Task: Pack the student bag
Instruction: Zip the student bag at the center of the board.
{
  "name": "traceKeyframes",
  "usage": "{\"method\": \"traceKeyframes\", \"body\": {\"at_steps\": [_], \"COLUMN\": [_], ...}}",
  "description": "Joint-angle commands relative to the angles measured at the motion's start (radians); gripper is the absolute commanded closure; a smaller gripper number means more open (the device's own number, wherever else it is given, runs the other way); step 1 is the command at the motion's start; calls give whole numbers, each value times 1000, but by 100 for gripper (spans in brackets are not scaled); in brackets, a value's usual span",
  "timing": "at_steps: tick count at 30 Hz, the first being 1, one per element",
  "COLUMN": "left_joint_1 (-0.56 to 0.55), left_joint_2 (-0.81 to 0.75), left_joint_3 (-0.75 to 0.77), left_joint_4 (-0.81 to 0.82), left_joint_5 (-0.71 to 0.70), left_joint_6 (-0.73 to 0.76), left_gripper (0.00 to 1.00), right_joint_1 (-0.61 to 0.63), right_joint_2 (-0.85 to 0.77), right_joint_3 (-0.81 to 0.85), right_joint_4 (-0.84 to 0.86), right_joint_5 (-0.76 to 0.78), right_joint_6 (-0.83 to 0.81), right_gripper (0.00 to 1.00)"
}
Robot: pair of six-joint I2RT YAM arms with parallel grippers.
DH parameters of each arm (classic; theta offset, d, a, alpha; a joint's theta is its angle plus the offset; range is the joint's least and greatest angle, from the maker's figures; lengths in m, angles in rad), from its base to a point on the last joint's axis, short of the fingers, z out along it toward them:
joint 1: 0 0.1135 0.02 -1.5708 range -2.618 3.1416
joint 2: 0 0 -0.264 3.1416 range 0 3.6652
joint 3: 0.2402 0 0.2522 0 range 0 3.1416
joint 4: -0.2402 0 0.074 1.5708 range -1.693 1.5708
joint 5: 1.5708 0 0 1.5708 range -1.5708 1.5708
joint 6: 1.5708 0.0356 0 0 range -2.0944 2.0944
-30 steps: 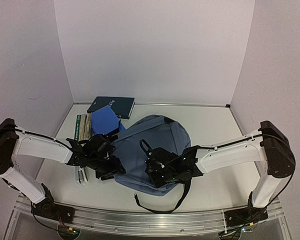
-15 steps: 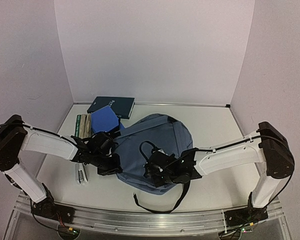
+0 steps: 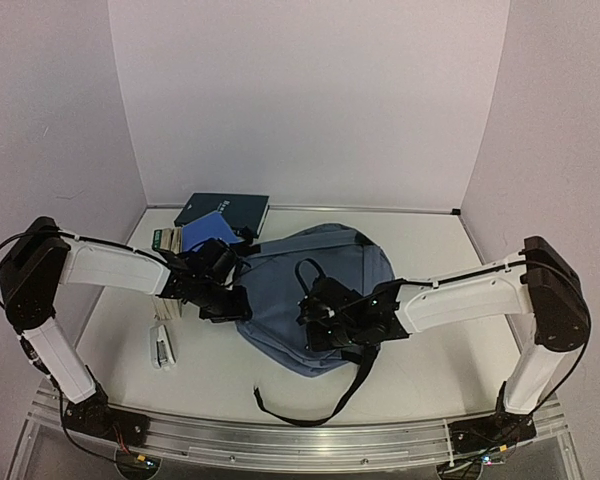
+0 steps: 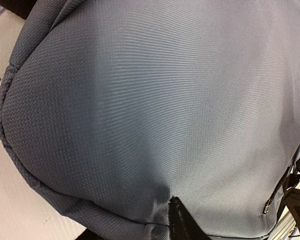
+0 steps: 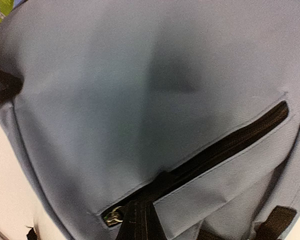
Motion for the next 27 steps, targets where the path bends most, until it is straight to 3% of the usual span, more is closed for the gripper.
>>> {"method": "traceKeyframes", "body": {"at_steps": [1, 4, 10, 17, 23, 27], "left_joint_1": [-27, -66, -156, -188, -154, -74], "left_joint_2": [-47, -87, -120, -114, -103, -54], "left_joint_3": [25, -9, -57, -107, -148, -121], "left_joint_4": [-6, -7, 71, 111, 158, 229], "left_joint_5": [-35, -54, -46, -35, -77, -27], "left_joint_6": [-78, -186, -368, -460, -414, -315], "left_gripper": [50, 40, 34, 32, 67, 82], "right_joint_1": [5, 2, -74, -163, -203, -211], "right_joint_2": [-52, -97, -182, -216, -287, -329], "right_joint_3": [-19, -57, -169, -237, -301, -338], "right_joint_4": [63, 64, 158, 240, 241, 242], "right_joint_5": [-57, -55, -170, -305, -313, -311], "right_joint_6": [14, 37, 30, 7, 7, 14], "right_gripper": [100, 91, 73, 65, 63, 59]}}
